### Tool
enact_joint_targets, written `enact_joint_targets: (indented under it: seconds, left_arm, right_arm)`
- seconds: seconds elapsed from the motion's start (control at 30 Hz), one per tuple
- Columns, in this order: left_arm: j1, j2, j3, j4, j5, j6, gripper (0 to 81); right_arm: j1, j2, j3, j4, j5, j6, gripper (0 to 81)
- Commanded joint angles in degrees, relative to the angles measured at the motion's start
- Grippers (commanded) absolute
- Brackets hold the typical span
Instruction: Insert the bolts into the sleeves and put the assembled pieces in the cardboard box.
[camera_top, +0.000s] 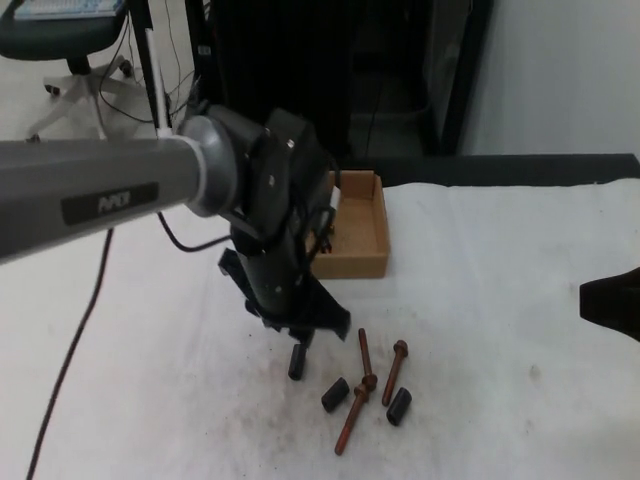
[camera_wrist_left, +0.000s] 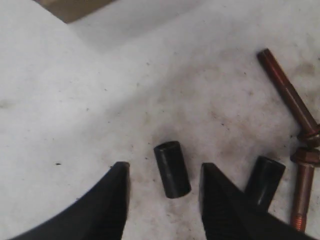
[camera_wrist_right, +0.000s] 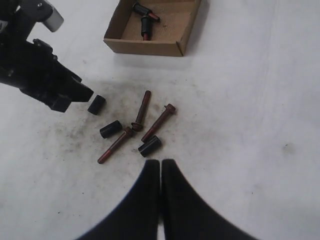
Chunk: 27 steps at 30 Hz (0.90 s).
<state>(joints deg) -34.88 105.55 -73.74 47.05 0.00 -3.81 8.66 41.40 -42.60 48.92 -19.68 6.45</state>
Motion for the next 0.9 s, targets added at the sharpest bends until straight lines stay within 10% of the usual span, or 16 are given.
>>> enact_joint_targets:
  seconds: [0.0, 0.87]
  left_arm:
    - [-1.0, -0.1, -0.5, 0.8, -0.6, -0.6, 42.0]
    - [-1.3, 3.4, -0.5, 2.2, -0.8, -4.2, 42.0]
  right_arm:
    - [0.2, -0.4, -0.2, -0.3, -0.8, 0.1, 0.8]
    - [0.2, -0.9, -0.2, -0.3, -0.8, 0.1, 0.8]
